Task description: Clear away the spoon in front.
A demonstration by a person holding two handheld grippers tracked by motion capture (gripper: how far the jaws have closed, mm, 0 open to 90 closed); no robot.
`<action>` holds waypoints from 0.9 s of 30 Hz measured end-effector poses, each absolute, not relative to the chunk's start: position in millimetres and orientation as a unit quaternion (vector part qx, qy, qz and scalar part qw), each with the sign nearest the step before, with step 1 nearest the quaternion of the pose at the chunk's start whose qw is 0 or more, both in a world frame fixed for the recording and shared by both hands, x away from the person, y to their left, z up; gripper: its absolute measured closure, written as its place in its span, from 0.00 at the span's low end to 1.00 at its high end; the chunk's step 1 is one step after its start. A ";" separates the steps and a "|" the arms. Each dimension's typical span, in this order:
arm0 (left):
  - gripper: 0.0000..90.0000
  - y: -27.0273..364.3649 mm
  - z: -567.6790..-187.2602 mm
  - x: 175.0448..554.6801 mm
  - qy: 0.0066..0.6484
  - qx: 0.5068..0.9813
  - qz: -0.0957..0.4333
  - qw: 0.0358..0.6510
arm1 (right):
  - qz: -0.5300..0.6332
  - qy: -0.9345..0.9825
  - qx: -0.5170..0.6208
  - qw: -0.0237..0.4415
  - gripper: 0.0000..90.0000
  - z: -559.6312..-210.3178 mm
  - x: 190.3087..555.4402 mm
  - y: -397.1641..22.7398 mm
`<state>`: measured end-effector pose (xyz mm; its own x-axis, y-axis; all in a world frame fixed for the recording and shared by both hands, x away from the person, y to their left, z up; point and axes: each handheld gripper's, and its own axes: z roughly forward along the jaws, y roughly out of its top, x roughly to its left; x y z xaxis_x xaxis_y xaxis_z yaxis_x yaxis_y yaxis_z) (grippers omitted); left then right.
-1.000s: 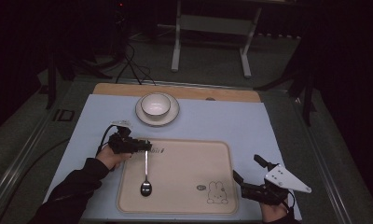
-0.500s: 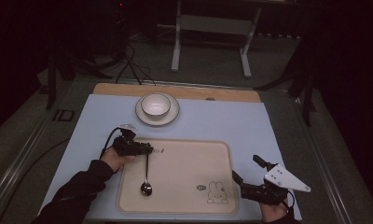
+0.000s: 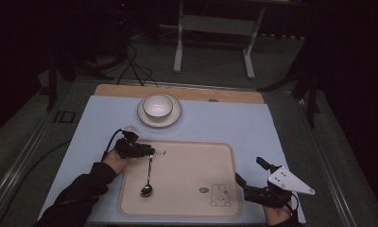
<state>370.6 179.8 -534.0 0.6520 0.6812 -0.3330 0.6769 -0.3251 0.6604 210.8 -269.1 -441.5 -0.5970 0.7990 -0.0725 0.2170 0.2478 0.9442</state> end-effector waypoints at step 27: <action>0.00 183.1 -477.6 329.8 0.366 0.781 0.044 0.504 | 0.505 0.736 0.344 0.291 0.13 -441.2 210.0 -268.5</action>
